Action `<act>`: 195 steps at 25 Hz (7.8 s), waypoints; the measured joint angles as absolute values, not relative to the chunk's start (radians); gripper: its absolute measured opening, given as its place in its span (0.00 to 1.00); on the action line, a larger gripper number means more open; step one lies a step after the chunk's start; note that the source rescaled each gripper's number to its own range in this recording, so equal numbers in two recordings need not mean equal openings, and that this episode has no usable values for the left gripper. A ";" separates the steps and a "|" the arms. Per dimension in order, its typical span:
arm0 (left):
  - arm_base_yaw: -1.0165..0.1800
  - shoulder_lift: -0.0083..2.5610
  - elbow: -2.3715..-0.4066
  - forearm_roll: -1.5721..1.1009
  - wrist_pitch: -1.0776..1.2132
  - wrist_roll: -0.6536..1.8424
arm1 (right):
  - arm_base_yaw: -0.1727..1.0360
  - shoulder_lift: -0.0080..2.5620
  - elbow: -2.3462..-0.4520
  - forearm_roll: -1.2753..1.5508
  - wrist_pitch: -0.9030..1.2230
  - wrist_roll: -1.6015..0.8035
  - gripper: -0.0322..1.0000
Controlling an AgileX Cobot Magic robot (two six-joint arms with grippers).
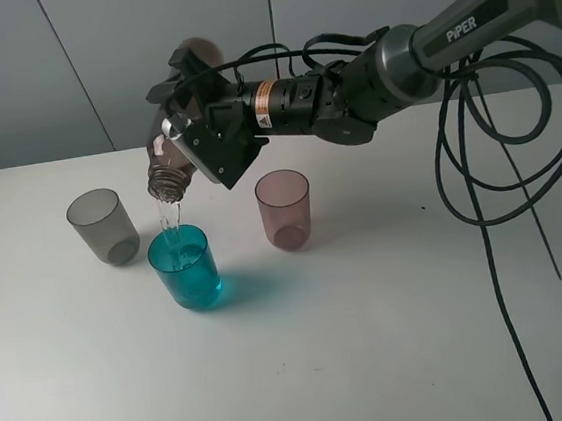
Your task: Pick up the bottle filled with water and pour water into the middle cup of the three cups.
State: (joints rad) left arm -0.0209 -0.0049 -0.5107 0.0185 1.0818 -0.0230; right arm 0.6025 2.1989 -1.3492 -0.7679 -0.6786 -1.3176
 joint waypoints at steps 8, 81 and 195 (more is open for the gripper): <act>-0.021 -0.005 -0.511 0.018 1.082 -0.023 | 0.603 2.199 -1.349 -0.749 -0.683 -1.362 0.06; -0.021 -0.005 -0.511 0.018 1.082 -0.021 | 0.097 1.916 -0.890 -0.698 -0.762 0.424 0.06; -0.021 -0.005 -0.511 0.018 1.082 -0.019 | 0.228 -0.001 -0.510 0.090 1.097 -0.025 1.00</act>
